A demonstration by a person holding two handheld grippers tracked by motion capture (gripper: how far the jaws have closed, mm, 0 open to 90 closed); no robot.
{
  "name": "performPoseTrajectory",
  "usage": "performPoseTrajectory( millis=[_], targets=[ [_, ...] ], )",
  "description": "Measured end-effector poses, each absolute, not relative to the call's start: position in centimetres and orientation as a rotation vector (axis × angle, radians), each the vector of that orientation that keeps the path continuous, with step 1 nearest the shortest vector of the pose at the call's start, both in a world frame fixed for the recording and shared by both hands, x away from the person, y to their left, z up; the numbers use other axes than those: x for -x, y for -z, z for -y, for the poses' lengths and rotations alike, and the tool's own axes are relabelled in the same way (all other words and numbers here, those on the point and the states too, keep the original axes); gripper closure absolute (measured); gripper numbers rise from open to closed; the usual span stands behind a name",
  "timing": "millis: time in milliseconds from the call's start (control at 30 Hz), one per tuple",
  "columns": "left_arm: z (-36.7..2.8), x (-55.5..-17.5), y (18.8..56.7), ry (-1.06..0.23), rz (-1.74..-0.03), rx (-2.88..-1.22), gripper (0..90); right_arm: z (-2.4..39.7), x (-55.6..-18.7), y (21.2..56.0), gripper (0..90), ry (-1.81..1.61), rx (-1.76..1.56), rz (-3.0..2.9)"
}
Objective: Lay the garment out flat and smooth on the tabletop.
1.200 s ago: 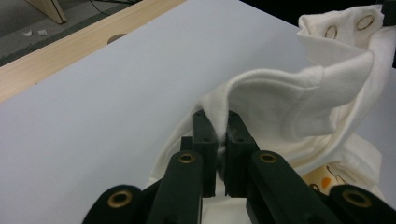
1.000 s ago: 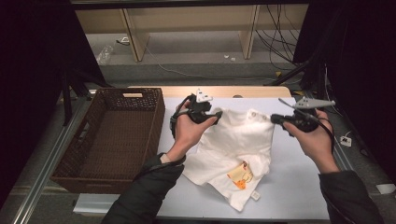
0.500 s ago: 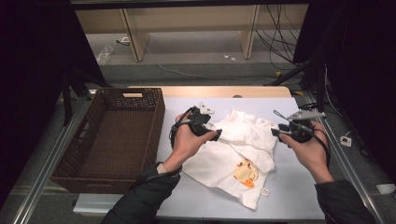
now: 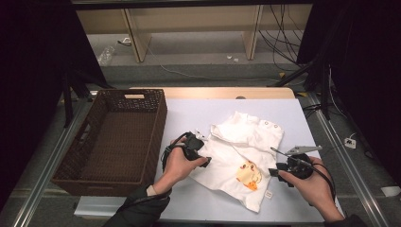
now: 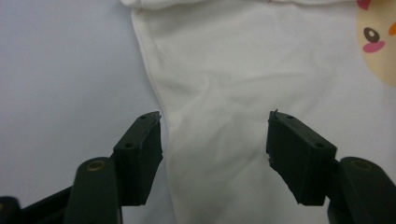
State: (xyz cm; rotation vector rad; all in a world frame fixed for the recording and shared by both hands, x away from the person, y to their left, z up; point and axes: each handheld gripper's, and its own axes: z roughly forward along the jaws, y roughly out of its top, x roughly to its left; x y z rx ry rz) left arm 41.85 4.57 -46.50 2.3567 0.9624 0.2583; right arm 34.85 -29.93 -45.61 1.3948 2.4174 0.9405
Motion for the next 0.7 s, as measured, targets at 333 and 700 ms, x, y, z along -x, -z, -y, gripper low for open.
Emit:
performPoseTrajectory(
  millis=[333,700],
  targets=[
    [-5.1,-41.4,47.3,-0.218,-0.989,-2.387,39.5,28.4,-33.5,47.0,53.1,-1.008,-1.483,-2.467],
    [-5.4,-41.1,47.4,-0.226,-0.966,-2.414,44.0,26.6,-32.6,47.4,50.8,-0.84,-1.341,-2.46]
  ],
)
